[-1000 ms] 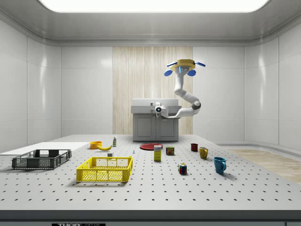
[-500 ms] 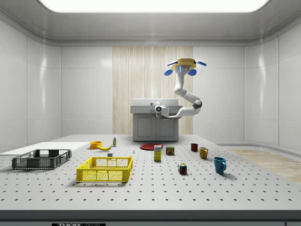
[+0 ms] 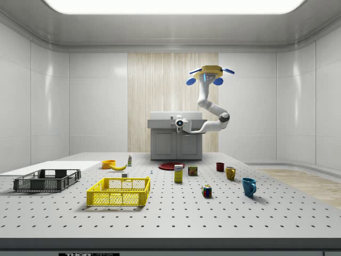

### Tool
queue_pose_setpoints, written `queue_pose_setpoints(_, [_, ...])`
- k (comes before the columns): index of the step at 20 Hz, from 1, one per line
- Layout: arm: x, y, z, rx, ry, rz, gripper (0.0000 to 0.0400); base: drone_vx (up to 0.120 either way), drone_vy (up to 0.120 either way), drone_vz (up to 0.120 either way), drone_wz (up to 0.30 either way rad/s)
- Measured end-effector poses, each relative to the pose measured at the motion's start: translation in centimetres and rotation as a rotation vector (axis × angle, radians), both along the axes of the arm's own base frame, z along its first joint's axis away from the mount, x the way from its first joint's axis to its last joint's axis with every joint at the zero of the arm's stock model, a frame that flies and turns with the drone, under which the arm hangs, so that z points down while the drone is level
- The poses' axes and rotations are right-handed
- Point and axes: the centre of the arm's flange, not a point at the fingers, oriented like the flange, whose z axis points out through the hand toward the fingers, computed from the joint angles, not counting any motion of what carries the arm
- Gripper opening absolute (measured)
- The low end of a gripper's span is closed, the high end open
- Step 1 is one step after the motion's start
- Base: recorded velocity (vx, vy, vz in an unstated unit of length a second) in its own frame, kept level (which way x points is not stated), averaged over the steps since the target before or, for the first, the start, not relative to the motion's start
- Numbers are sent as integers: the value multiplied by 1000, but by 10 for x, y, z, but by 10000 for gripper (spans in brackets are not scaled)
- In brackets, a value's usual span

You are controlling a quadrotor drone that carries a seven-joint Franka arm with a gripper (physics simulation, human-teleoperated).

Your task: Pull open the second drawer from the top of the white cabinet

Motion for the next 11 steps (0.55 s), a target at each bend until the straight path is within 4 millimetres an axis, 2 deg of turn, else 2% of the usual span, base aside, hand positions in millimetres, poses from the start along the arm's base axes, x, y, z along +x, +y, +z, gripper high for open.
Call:
queue_pose_setpoints(2, [0,0,1,1,-3,1,308,0,0,0,0])
queue_pose_setpoints(4, [-1,0,1,2,-5,1,305,0,100,0,0])
queue_pose_setpoints(11, [-1,1,1,3,-8,1,301,0,0,0,0])
